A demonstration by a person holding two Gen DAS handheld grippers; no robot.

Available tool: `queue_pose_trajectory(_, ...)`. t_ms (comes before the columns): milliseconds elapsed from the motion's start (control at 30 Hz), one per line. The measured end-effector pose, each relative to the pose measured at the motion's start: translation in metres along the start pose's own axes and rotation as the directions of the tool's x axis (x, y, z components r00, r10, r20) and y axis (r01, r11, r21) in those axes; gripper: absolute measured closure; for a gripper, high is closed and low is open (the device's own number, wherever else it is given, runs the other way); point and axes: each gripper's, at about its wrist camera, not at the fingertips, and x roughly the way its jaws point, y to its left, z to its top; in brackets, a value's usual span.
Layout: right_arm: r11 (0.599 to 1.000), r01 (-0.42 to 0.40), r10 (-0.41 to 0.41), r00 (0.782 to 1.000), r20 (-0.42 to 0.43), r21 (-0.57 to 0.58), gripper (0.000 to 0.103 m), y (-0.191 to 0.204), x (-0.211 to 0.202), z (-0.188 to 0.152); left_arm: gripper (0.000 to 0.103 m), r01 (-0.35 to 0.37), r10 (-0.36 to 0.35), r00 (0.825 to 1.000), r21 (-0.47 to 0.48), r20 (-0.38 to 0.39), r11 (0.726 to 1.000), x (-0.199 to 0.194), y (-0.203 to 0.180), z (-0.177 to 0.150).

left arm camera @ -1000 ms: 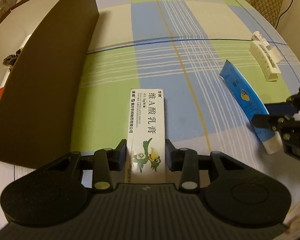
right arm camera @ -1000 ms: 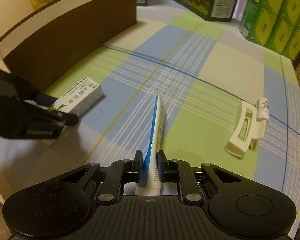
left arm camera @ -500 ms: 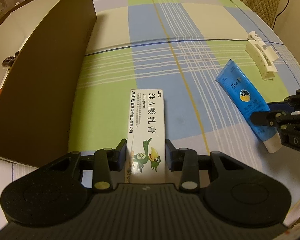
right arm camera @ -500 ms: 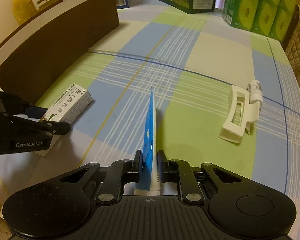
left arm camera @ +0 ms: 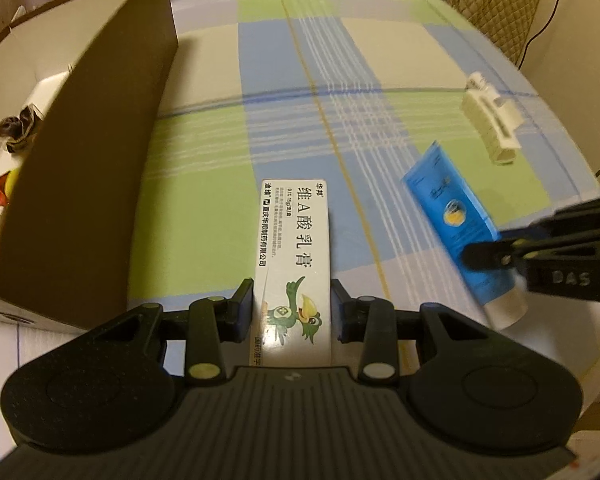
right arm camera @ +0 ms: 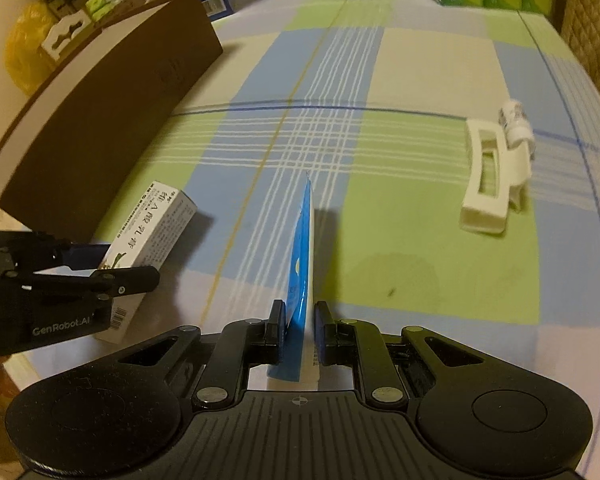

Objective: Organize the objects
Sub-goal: 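Lift the cream box and toothpaste tube with both tools, then carry the cream box and toothpaste tube over the brown box with both tools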

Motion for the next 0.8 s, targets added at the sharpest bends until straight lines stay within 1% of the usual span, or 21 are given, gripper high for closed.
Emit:
queue_pose_trajectory(133,0.997,-0.048,0.047,0.999,0.009,0.059,0.092,0.003,-0.005,0.003,0.069,0.021,-0.021,0.998,-0.010,0.057,1.000,-0.023,0.007,0.005)
queue_pose_trajectory(233,0.993,-0.076,0.073,0.997,0.028,0.088,0.092,0.009,-0.012,0.007,0.069,0.035,-0.032,0.993,-0.020,0.111,0.999,-0.044,0.014,0.012)
queue_pose_trajectory(433,0.988,-0.130,0.122,0.988,0.089,0.082,0.092,0.035,-0.030,0.023,0.069,0.051,-0.037,0.977,-0.059,0.208,0.997,-0.085,0.039,0.022)
queue_pose_trajectory(600,0.981,-0.184,0.174,0.975,0.135,0.060,0.092,0.065,-0.041,0.036,0.069,0.034,-0.007,0.965,-0.099,0.261,0.994,-0.115,0.067,0.025)
queue_pose_trajectory(800,0.967,-0.255,0.249,0.954,0.170,0.018,0.092,0.104,-0.048,0.054,0.069,-0.012,0.056,0.957,-0.154,0.286,0.988,-0.137,0.108,0.022)
